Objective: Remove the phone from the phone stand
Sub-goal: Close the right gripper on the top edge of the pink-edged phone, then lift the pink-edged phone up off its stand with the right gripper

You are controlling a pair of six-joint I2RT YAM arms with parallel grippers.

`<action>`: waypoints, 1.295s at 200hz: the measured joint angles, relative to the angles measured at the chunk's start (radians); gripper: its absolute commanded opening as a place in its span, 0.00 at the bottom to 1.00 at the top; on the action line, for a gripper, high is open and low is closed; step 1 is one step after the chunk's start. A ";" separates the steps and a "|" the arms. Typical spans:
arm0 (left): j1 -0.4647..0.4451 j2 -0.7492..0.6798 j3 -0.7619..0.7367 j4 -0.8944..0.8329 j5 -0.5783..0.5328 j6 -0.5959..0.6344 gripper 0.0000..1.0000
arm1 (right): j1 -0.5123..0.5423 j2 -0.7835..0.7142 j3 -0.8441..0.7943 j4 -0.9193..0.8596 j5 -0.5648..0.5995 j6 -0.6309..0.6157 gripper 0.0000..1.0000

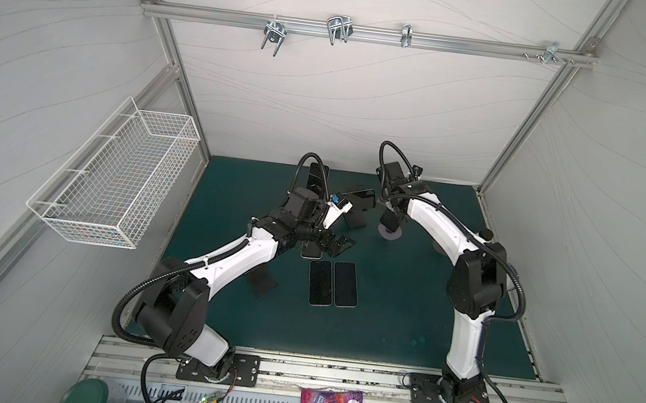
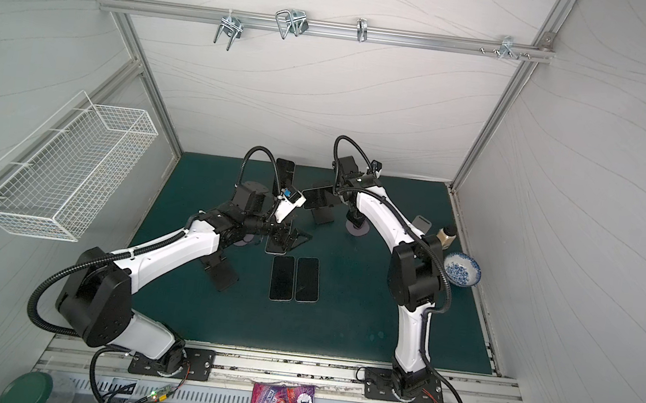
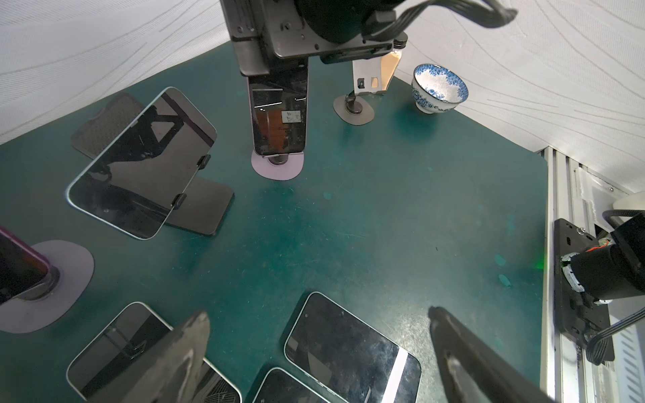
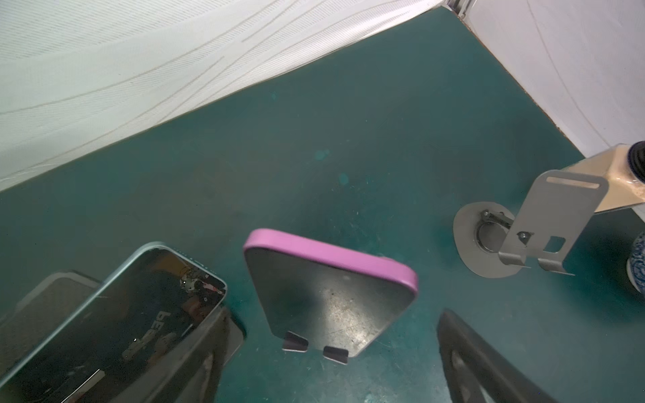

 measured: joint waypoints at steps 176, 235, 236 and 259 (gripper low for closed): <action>-0.003 0.002 0.031 -0.025 -0.060 -0.008 0.99 | -0.022 0.084 0.072 -0.018 0.053 0.063 0.96; -0.011 0.007 0.032 -0.027 -0.059 -0.008 0.99 | -0.028 0.087 0.072 -0.008 0.053 0.063 0.93; -0.011 0.007 0.032 -0.027 -0.060 -0.008 0.99 | -0.028 0.087 0.072 -0.008 0.053 0.063 0.93; -0.017 0.008 0.032 -0.028 -0.060 -0.007 0.99 | -0.030 0.090 0.072 -0.004 0.053 0.063 0.92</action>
